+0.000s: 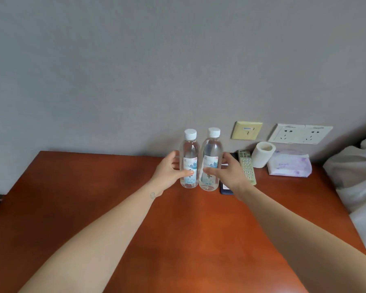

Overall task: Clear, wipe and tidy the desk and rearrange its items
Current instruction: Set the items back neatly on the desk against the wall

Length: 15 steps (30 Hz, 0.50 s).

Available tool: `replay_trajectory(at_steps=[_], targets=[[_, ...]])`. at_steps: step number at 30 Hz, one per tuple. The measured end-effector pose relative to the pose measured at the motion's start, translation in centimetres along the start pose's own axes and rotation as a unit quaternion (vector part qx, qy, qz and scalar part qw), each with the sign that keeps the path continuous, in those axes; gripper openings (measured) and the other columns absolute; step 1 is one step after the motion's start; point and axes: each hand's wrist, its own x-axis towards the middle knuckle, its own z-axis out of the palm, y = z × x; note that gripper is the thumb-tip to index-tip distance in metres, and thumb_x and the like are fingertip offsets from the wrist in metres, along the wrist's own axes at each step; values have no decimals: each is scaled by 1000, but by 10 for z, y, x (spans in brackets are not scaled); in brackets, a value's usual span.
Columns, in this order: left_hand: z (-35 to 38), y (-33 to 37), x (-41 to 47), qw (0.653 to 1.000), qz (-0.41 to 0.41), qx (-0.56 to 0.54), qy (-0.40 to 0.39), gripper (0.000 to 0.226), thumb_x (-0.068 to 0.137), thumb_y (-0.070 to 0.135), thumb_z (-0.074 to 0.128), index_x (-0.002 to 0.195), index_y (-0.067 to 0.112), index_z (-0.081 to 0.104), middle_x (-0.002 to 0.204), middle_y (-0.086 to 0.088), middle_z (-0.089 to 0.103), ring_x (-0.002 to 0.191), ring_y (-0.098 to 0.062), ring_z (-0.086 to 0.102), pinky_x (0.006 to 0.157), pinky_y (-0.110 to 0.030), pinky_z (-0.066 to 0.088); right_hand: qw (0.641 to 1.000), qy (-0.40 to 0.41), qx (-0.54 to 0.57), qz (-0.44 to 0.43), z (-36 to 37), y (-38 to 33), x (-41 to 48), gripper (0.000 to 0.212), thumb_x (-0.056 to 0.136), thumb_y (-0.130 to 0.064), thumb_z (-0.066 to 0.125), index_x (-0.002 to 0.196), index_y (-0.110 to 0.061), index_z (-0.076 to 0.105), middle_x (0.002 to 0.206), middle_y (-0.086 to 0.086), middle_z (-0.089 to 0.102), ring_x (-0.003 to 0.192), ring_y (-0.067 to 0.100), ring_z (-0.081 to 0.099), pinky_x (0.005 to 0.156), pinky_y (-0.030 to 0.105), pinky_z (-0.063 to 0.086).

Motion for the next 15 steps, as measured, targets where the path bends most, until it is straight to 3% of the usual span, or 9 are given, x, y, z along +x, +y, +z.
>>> replay_trajectory(at_steps=[2,5,10,15], targets=[[-1,-15,23,1000,-11,13,1,59,76,14,84,125,22,54,122,5,66,107,-6,65,91,-33,56,999,3,-30,9,6,9,24,44,77,-24,80,113,-20,55,96,-14,61,90,6,61,73,26,50],[1,-30,57,999,-13,31,9,59,76,15,83,126,22,53,124,8,64,110,-2,61,85,-22,53,998,16,-53,22,13,21,58,45,76,-21,80,113,-20,55,97,-12,62,90,10,61,77,30,51],[15,-47,104,999,-2,32,21,63,76,12,82,128,29,51,123,12,62,106,4,60,90,-20,50,997,49,-58,29,18,35,101,48,76,-15,80,115,-22,53,91,-18,60,83,-1,57,66,17,43],[26,-56,139,1000,12,10,26,60,77,9,82,119,33,47,128,7,59,112,-2,59,96,-23,50,993,93,-67,24,19,48,131,53,75,-16,82,119,-20,54,116,-2,60,100,16,61,83,31,49]])
